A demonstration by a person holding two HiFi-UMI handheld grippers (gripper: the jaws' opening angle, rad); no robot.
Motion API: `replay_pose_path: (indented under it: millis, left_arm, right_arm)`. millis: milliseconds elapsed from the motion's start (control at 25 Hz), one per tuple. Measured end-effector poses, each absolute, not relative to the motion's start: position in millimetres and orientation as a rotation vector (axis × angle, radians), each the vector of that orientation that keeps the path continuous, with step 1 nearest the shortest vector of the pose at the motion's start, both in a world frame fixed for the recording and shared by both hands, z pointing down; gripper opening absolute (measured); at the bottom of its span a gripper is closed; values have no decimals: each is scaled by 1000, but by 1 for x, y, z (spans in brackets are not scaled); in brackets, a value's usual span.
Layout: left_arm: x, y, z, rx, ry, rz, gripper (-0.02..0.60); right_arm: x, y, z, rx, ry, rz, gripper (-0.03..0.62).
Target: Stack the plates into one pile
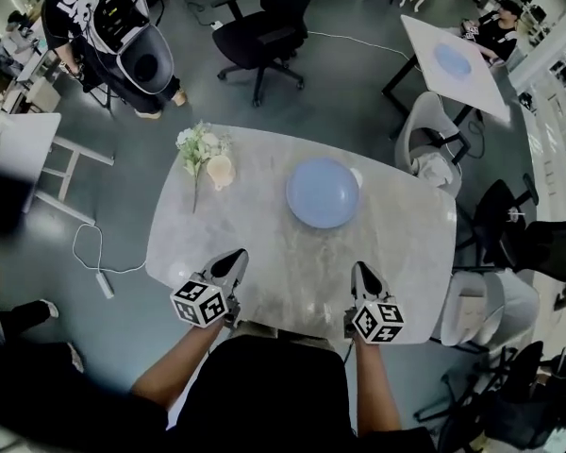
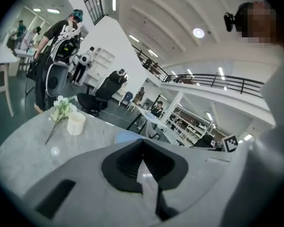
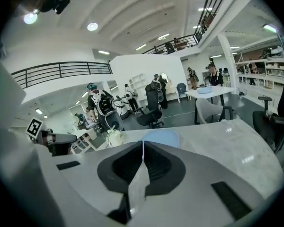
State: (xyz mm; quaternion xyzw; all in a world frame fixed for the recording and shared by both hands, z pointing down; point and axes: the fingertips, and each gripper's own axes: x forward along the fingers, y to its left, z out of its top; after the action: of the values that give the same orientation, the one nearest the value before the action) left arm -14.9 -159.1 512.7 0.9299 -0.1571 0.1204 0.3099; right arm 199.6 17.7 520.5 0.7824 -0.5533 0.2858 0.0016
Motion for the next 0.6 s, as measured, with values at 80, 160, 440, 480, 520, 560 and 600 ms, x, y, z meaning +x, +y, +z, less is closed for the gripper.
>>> replay_pose_path:
  millis: [80,160,440,480,520,560,600]
  left_arm:
    - [-26,-151,497,2532,-417,301,17]
    - [-35,-146,480,2599,-421,267,17]
    - [-51,-142,439,2697,-383,136,17]
    - [-53,-141,436,2715,-375,123,17]
    - [-55,-140,432,2733,-369,115,17]
    - [-58,-139,428,2748,-366,111,17]
    - [-60,-137,425,2759,-365,110,17]
  right_arm:
    - [184,33,503,2490,-1711,835,18]
    - [173,45,485,2534,-1681,766,18]
    - [146,65,429,2618,-1643,491,18]
    - [142,67,424,2625,-1642,463,18]
    - [138,68,420,2632,-1637,441,18]
    - [135,71,416,2640,-1628,425,18]
    - [132,74,414,2646,-1616,417,17]
